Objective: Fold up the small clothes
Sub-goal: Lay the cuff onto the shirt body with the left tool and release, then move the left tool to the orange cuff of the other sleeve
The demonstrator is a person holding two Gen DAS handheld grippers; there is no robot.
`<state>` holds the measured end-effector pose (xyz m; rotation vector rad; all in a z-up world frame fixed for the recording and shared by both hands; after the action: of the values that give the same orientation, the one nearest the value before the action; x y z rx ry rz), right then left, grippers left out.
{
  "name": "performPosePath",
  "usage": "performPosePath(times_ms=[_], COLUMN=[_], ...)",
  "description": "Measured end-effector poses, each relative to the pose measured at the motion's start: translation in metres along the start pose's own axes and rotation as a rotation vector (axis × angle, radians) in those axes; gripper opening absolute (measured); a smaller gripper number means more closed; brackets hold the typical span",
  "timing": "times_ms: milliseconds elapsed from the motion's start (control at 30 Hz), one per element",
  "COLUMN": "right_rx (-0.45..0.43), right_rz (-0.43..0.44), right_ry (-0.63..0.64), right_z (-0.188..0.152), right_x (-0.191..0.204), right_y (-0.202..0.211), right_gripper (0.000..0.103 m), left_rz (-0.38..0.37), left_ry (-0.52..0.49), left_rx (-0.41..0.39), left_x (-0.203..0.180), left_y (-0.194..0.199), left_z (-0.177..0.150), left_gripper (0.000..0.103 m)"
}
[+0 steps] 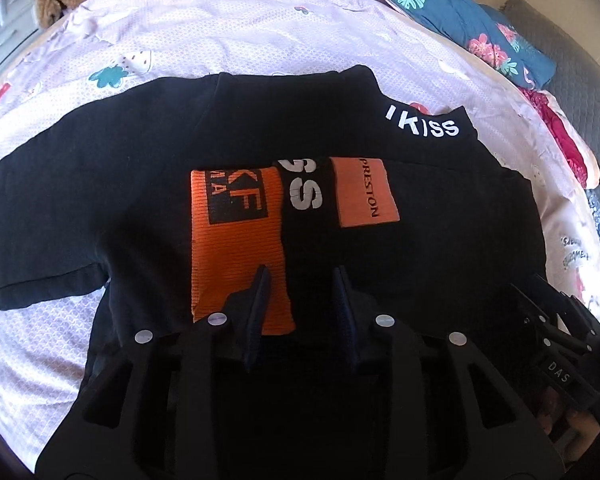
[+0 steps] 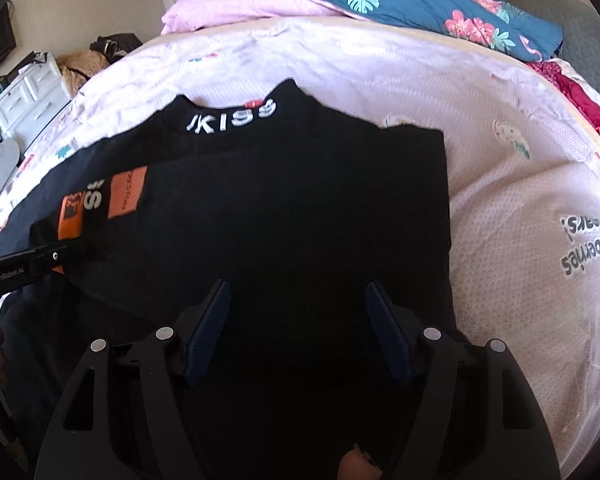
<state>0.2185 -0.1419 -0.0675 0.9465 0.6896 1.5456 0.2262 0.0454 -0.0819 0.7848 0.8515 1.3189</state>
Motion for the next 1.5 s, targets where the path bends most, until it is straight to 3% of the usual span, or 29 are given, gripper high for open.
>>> performPosePath(times_ms=[133,267,367,567,733,1200,1500], right_rx=[-0.023,-0.074,-0.111,-0.162,-0.165,-0.150,-0.133], right_rz=[0.010,0.038,0.055,0.092,0.108,0.126,0.136], right_ry=[0.020,0.007,0.000,0.009,0.008,0.058,0.125], right_z=[-0.002,0.001,0.003,0.002,-0.002,-0.016,-0.026], right_x=[0.004,0.006,0.008,0.022,0.035,0.093,0.139], right_y=[0.005,0.016,0.025,0.037,0.043,0.048,0.045], right_gripper=[0.077,0.085,0.093,0.097,0.099,0.099,0.099], left_rz=[-0.015,-0.003,0.016,0.059,0.089,0.134,0.217], left_ry=[-0.003,-0.018,-0.019,0.019,0.048,0.146,0.226], left_rx=[-0.038,-0.065,-0.083,-0.108,-0.125,-0.183,-0.246], left_x=[0.001,0.004,0.010,0.024,0.036,0.083,0.122], left_y=[0.009,0.027,0.039,0.052,0.059,0.083,0.109], left_z=[-0.004,-0.007,-0.011,-0.027,-0.037,-0.050,-0.056], left_gripper=[0.029,0.047,0.053,0.079,0.094,0.094,0.094])
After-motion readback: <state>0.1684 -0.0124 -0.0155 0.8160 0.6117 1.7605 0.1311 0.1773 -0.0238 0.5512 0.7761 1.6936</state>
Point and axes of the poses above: each gripper's, at about its wrist camera, not at the fingertips, and y roughly against the way its jaws point, x to its left, z to its top, the point moved 2 cm from there along -y, roughly the way its jaws point, and after that the axes turned 15 degrees about -y, right-handed, at the moved point
